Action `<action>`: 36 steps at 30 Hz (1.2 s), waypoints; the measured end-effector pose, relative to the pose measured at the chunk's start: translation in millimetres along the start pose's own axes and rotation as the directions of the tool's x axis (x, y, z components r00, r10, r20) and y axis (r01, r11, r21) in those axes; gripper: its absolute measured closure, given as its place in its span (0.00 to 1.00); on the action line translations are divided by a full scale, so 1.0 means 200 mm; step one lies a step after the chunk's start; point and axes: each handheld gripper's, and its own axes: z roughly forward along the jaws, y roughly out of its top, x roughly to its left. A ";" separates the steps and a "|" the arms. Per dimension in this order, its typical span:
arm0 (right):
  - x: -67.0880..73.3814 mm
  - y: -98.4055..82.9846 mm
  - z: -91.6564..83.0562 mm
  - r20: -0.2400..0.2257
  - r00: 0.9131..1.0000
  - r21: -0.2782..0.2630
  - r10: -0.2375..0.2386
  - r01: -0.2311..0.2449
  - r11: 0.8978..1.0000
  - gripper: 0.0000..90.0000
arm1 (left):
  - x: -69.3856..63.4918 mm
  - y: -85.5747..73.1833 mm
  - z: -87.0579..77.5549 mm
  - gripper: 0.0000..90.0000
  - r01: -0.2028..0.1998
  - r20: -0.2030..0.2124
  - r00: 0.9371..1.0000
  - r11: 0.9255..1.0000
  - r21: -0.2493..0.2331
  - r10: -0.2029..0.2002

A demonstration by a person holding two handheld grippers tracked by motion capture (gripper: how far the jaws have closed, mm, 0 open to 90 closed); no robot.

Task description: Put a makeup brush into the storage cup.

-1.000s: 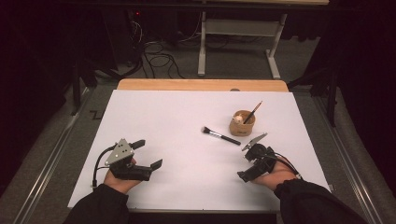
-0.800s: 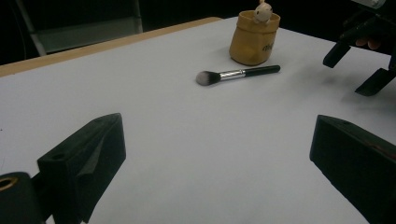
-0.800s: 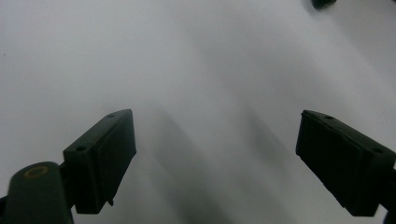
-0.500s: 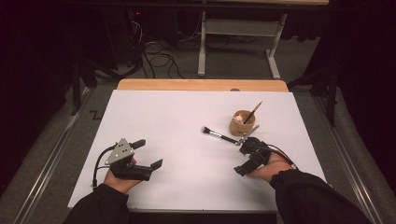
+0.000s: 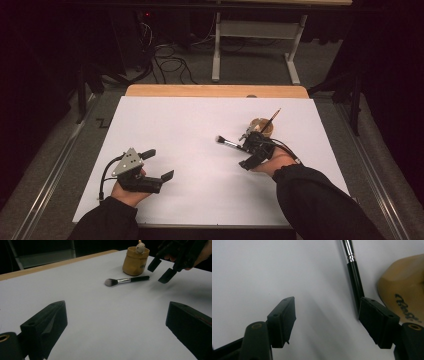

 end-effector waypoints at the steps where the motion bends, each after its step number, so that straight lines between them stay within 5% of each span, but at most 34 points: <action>1: -0.01 0.01 0.01 0.001 1.000 0.000 -0.008 0.008 1.000 0.37 | 0.00 0.00 0.00 0.05 0.000 0.001 1.000 1.000 0.000 0.000; 14: -0.04 0.08 0.11 0.029 0.997 0.038 -0.069 0.068 0.997 0.44 | 0.00 0.00 0.00 0.05 0.000 0.009 1.000 1.000 0.001 0.000; 36: -0.08 0.07 0.15 0.041 0.997 0.057 -0.071 0.069 0.996 0.47 | 0.01 0.00 0.00 0.05 0.006 0.011 1.000 1.000 0.000 -0.006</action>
